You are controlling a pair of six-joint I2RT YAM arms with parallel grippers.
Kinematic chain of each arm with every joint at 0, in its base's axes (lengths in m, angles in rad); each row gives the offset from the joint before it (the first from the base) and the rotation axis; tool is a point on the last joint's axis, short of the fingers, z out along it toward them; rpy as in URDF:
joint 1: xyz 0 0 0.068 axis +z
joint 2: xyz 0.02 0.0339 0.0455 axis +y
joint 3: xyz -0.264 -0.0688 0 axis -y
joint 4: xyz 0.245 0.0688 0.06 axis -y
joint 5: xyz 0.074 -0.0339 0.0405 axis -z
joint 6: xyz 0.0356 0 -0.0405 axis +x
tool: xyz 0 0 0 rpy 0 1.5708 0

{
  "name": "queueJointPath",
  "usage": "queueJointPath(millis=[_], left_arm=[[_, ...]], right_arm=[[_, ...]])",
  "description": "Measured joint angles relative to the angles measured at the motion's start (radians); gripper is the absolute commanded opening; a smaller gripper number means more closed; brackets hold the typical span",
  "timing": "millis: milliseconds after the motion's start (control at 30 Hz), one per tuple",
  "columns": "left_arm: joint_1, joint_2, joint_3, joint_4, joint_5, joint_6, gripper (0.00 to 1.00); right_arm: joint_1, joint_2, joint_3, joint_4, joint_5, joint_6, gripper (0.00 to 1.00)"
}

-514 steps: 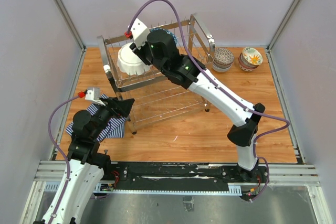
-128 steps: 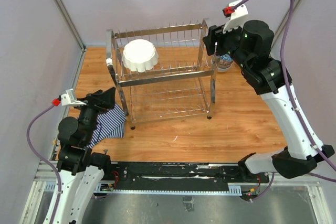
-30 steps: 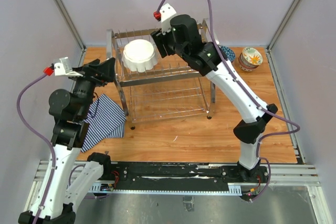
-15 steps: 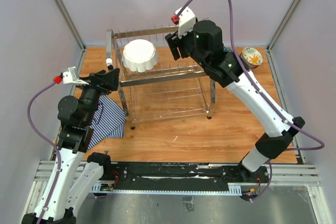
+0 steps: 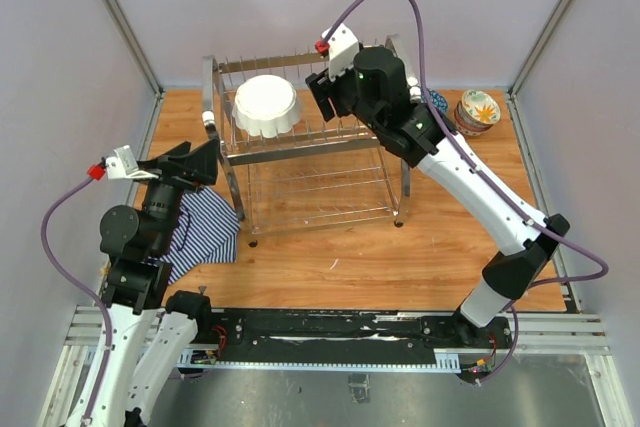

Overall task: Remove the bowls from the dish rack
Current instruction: Adjust the bowl in the dish rack.

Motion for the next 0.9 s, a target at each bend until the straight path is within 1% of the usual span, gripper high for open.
queueJointPath(millis=[233, 467, 600, 733, 800, 900], left_arm=[[0.0, 0.035, 0.026, -0.042, -0.001, 0.012, 0.83], [0.0, 0.043, 0.102, -0.052, 0.013, 0.014, 0.84], [0.0, 0.044, 0.126, -0.053, 0.023, 0.018, 0.84], [0.0, 0.044, 0.134, -0.039, 0.034, 0.018, 0.85], [0.0, 0.045, 0.139, -0.035, 0.035, 0.016, 0.85], [0.0, 0.072, 0.182, -0.039, 0.035, 0.006, 0.85]], right_arm=[[0.0, 0.014, -0.003, 0.005, -0.042, 0.01, 0.68], [0.0, -0.082, -0.064, 0.026, -0.105, 0.038, 0.69], [0.0, -0.151, -0.095, 0.045, -0.115, 0.046, 0.69], [0.0, -0.17, -0.097, 0.078, -0.119, 0.044, 0.7], [0.0, -0.153, -0.071, 0.079, -0.129, 0.044, 0.7], [0.0, -0.066, 0.073, 0.049, -0.156, 0.045, 0.71]])
